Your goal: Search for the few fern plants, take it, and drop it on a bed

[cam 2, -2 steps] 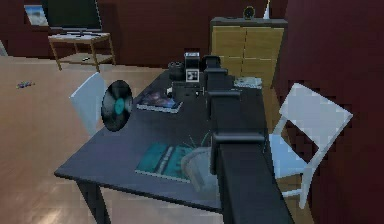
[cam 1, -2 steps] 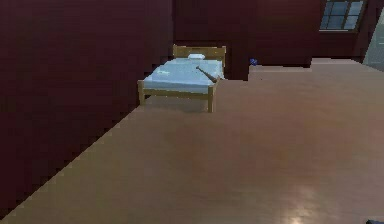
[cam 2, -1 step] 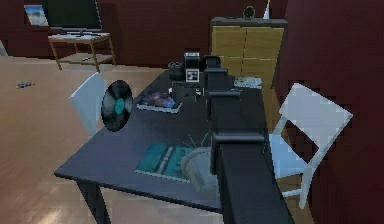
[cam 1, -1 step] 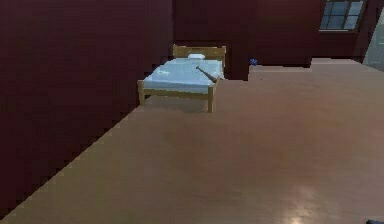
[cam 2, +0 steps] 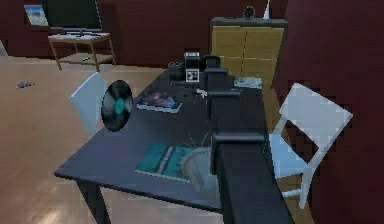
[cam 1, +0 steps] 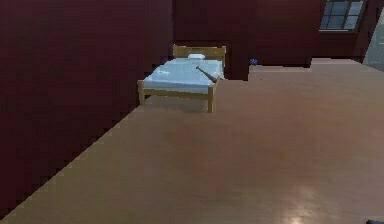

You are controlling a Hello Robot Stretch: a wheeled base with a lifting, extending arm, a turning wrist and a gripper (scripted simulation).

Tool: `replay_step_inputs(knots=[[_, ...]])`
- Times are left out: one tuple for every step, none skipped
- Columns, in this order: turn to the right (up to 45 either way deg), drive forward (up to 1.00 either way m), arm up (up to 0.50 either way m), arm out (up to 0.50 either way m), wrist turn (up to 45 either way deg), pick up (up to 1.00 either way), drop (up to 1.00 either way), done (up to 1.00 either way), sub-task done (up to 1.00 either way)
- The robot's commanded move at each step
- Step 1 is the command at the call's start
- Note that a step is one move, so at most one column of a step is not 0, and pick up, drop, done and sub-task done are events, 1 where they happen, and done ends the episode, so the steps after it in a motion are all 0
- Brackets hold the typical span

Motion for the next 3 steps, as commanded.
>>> replay_step_inputs(knots=[[0.0, 0.0, 0.0, 0.0, 0.0, 1.0, 0.0, 0.0, 0.0], [0.0, 0.0, 0.0, -0.18, 0.0, 0.0, 0.0, 0.0, 0.0], [0.0, 0.0, -0.26, 0.0, 0.0, 0.0, 0.0, 0.0, 0.0]])
